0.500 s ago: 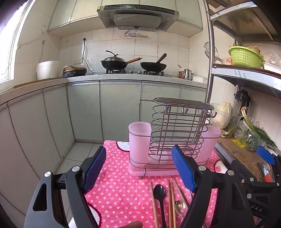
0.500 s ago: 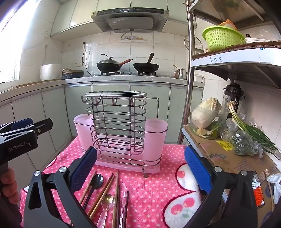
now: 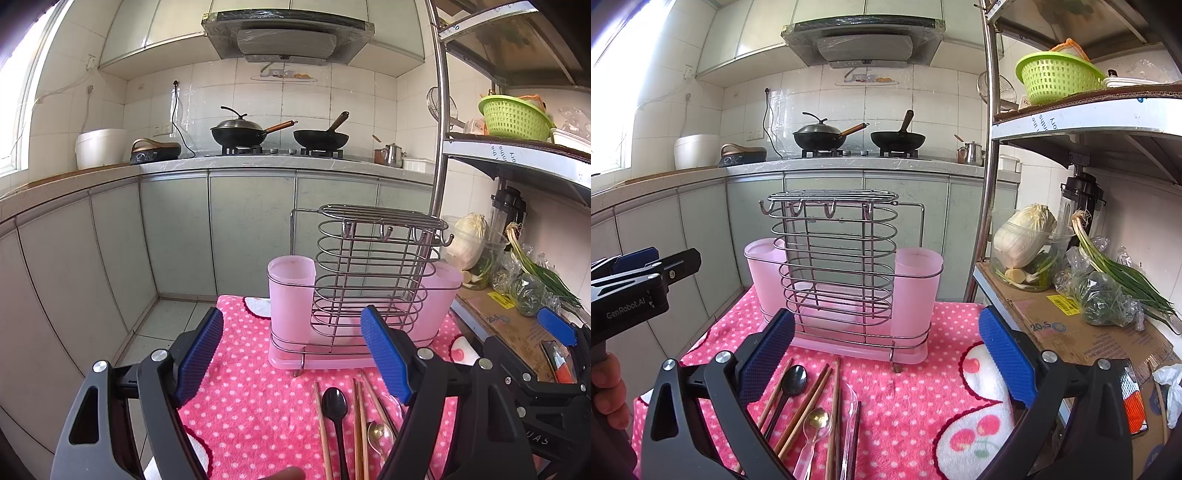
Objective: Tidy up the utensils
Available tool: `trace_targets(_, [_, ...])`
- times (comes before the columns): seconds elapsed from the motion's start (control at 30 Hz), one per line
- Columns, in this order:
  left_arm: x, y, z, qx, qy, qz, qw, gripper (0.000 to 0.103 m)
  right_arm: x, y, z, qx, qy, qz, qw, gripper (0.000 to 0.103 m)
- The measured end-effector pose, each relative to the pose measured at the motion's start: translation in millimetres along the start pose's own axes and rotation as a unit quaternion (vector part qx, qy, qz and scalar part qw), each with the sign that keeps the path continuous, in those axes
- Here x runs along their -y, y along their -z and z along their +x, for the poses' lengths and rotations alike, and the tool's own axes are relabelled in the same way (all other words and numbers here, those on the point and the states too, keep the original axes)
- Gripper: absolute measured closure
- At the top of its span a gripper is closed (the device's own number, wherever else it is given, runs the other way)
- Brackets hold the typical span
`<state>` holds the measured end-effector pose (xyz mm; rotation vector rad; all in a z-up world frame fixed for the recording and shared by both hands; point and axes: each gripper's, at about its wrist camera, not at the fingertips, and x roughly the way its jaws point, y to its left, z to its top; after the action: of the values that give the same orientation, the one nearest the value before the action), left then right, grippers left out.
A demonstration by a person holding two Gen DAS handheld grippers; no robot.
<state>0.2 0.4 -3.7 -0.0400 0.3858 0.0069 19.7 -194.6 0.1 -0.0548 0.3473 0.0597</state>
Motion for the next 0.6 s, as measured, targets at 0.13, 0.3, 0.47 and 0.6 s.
trace_targets(0.13, [1.3, -0.2, 0.6, 0.000, 0.000, 0.000, 1.0000, 0.027, 0.0, 0.2, 0.3, 0.000, 0.000, 0.000, 1.000, 0.003])
trace_targets(0.3, [1.8, -1.0, 0.3, 0.000, -0.001, 0.001, 1.0000, 0.027, 0.1, 0.0, 0.2, 0.000, 0.000, 0.000, 1.000, 0.003])
trace_targets(0.47, [2.2, -0.7, 0.4, 0.000, -0.002, 0.002, 1.0000, 0.027, 0.0, 0.2, 0.3, -0.001, 0.000, 0.000, 1.000, 0.003])
trace_targets(0.6, [3.1, -1.5, -2.2, 0.000, -0.002, 0.002, 1.0000, 0.027, 0.3, 1.2, 1.3, -0.001, 0.000, 0.000, 1.000, 0.003])
